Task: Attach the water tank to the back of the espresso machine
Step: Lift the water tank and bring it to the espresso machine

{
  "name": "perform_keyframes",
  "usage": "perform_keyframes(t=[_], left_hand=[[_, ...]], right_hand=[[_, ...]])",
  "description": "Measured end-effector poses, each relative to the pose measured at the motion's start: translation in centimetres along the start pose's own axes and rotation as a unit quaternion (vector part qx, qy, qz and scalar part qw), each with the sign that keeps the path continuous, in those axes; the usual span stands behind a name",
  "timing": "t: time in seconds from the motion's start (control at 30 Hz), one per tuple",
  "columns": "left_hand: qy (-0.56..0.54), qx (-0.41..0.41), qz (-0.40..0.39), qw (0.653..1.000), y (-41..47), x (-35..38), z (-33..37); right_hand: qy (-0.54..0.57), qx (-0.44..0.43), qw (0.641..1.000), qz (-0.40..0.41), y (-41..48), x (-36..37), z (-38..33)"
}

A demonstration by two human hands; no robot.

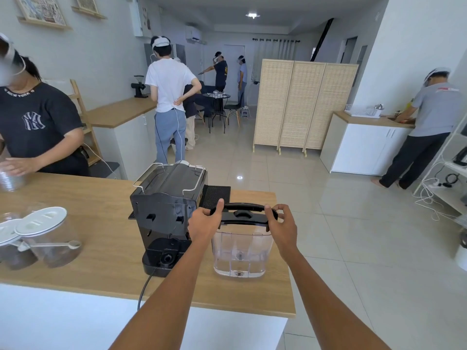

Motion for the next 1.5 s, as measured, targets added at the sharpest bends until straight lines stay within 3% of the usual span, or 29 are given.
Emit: perform_keyframes(t=[0.13,0.43,0.83,1.2,1.5], left_hand=[[0.002,-0.001,0.0,1.0,0.1,0.0,-0.2],[0.023,0.075,-0.096,0.992,-0.1,-0.5,-0.5],[0.106,0.113,-0.204,0.966,-0.6,-0.9,-3.5],[0.155,0.182,-0.193,0.951,-1.9,-0.2,-5.4],[0.192,0.217,-0.229,0.929,-1.5,-0.6,-4.6]], right_hand=[[0.017,0.015,1.0,-0.008,0.2,0.3,-0.1],[-0.002,-0.011,0.997,-0.082,0.0,0.4,-0.1],[-0.051,-0.033,0.984,-0.165,-1.2,-0.3,3.1],[-0.089,-0.081,0.979,-0.164,-0.8,0.0,4.4],[-0.097,-0.152,0.974,-0.138,-0.5,0.4,6.7]])
Point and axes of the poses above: each hand's wrist, its own y-axis towards the middle knuckle, its own x-axis out of the palm, z = x × y, the point moved 3 cm from there along y, towards the middle knuckle, and after that the axes turned 8 degrees about -y, right-handed, at the moved point
